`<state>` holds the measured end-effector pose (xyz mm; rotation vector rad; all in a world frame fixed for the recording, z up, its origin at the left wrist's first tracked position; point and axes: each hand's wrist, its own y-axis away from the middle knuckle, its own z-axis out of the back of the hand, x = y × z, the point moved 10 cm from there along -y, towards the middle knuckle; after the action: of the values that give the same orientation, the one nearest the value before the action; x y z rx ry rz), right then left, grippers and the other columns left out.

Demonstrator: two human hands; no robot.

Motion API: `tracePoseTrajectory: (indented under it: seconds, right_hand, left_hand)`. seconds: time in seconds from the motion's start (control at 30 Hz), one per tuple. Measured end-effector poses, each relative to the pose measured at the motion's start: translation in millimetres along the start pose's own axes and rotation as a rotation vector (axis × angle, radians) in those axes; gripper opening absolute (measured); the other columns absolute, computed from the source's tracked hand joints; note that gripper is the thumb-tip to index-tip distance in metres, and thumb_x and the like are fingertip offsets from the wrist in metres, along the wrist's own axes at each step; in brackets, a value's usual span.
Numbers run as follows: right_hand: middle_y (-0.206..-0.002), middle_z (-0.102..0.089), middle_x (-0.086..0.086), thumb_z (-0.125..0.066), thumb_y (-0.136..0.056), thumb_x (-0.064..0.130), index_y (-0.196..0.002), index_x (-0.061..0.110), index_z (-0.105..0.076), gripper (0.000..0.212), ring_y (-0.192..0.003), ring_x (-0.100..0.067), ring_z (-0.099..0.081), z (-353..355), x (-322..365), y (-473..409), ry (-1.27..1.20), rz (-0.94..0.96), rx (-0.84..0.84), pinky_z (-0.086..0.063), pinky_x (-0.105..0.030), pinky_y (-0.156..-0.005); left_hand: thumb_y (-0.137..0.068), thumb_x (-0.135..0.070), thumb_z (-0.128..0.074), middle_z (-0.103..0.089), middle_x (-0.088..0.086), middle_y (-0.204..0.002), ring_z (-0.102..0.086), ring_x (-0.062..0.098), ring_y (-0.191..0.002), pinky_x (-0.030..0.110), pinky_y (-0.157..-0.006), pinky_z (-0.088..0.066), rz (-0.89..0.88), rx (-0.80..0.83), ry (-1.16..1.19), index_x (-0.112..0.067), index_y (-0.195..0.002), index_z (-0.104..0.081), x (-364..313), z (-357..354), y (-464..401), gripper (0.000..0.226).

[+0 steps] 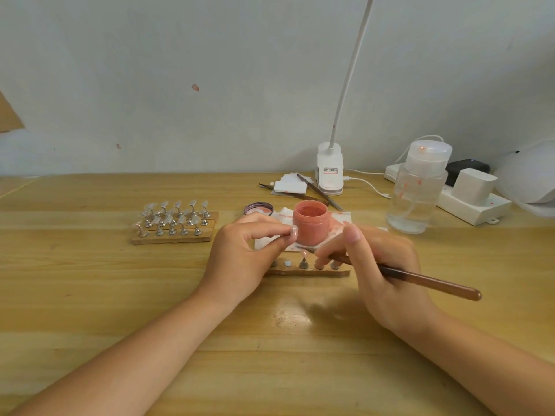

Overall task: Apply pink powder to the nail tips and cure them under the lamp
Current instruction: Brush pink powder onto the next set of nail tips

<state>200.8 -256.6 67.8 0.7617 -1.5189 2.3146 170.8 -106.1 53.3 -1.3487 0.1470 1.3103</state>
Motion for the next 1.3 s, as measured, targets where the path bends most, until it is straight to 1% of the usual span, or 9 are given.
tracePoseTrajectory:
  seconds: [0.1, 0.23, 0.6, 0.77, 0.9, 1.0, 1.1, 1.2, 1.3]
  right_hand:
    - [-0.073, -0.066, 0.002, -0.035, -0.095, 0.028, -0.076, 0.007, -0.07, 0.044, -0.071, -0.017, -0.061, 1.0, 4.6, -1.8, 0.096, 0.047, -0.026, -0.047, -0.039, -0.062]
    - [-0.07, -0.066, 0.005, -0.032, -0.096, 0.038, -0.073, 0.012, -0.07, 0.051, -0.068, -0.008, -0.062, -1.0, -3.0, -0.2, 0.005, -0.01, 0.002, -0.05, -0.031, -0.061]
    - [-0.075, -0.066, 0.006, -0.033, -0.096, 0.033, -0.078, 0.008, -0.07, 0.048, -0.072, -0.013, -0.062, 2.9, 3.9, -0.1, 0.057, 0.038, -0.041, -0.049, -0.036, -0.063]
    - [-0.068, -0.066, 0.003, -0.033, -0.097, 0.038, -0.071, 0.01, -0.071, 0.053, -0.066, -0.009, -0.062, 1.9, 1.4, 0.7, 0.02, 0.02, -0.024, -0.048, -0.032, -0.06]
    - [-0.078, -0.067, 0.008, -0.038, -0.095, 0.029, -0.08, 0.01, -0.071, 0.041, -0.071, -0.013, -0.061, 1.7, 9.4, -0.8, 0.139, 0.088, -0.053, -0.046, -0.029, -0.064]
    - [-0.072, -0.064, 0.012, -0.033, -0.097, 0.038, -0.075, 0.013, -0.071, 0.05, -0.069, -0.002, -0.059, 0.3, 3.9, -0.6, 0.094, 0.047, -0.017, -0.044, -0.021, -0.063]
    - [-0.073, -0.066, 0.008, -0.034, -0.097, 0.033, -0.075, 0.011, -0.07, 0.047, -0.07, -0.005, -0.06, 1.8, 8.4, -0.1, 0.099, 0.085, -0.029, -0.047, -0.026, -0.062]
    - [-0.08, -0.064, 0.016, -0.036, -0.096, 0.032, -0.08, 0.012, -0.072, 0.044, -0.075, 0.001, -0.058, -1.8, 9.3, -1.3, 0.157, 0.097, -0.02, -0.044, -0.019, -0.066]
    - [-0.069, -0.062, 0.01, -0.031, -0.098, 0.036, -0.071, 0.01, -0.07, 0.054, -0.066, -0.002, -0.057, -0.7, 9.9, -0.2, 0.098, 0.105, -0.014, -0.044, -0.023, -0.059]
  left_hand:
    - [-0.072, -0.009, -0.071, -0.064, -0.013, -0.076, -0.057, -0.006, -0.078, 0.004, -0.075, -0.037, -0.015, 0.007, -0.009, -0.021, -0.083, -0.07, -2.0, -0.1, 0.6, 0.016]
    - [-0.072, -0.012, -0.071, -0.063, -0.015, -0.076, -0.056, -0.007, -0.079, 0.004, -0.076, -0.036, -0.006, -0.001, -0.006, -0.024, -0.083, -0.07, -1.5, 0.6, 0.8, 0.016]
    - [-0.073, -0.008, -0.071, -0.062, -0.016, -0.077, -0.054, -0.005, -0.083, 0.004, -0.076, -0.036, -0.048, -0.019, -0.047, -0.02, -0.086, -0.07, -7.4, 2.1, 1.3, 0.018]
    - [-0.074, -0.007, -0.071, -0.06, -0.017, -0.078, -0.053, -0.004, -0.084, 0.003, -0.077, -0.035, -0.034, -0.019, -0.059, -0.022, -0.084, -0.071, -7.3, 3.1, 1.2, 0.019]
    - [-0.073, -0.004, -0.072, -0.059, -0.015, -0.079, -0.055, 0.004, -0.086, 0.003, -0.077, -0.035, -0.03, -0.031, -0.09, -0.019, -0.088, -0.071, -6.7, 4.4, 1.0, 0.02]
    - [-0.072, -0.005, -0.073, -0.058, -0.015, -0.077, -0.054, 0.006, -0.085, 0.004, -0.076, -0.036, -0.035, -0.038, -0.102, -0.018, -0.09, -0.071, -8.2, 5.2, 0.8, 0.022]
    - [-0.073, -0.005, -0.073, -0.057, -0.016, -0.076, -0.054, 0.005, -0.084, 0.004, -0.076, -0.036, -0.034, -0.042, -0.103, -0.017, -0.089, -0.071, -8.6, 5.4, 1.0, 0.02]
    - [-0.073, -0.004, -0.072, -0.057, -0.017, -0.076, -0.054, 0.004, -0.084, 0.004, -0.075, -0.035, -0.033, -0.038, -0.101, -0.018, -0.089, -0.071, -8.6, 5.4, 1.3, 0.021]
    - [-0.073, -0.004, -0.073, -0.057, -0.017, -0.075, -0.054, 0.004, -0.084, 0.004, -0.076, -0.035, -0.026, -0.042, -0.095, -0.022, -0.089, -0.07, -8.8, 5.5, 1.0, 0.024]
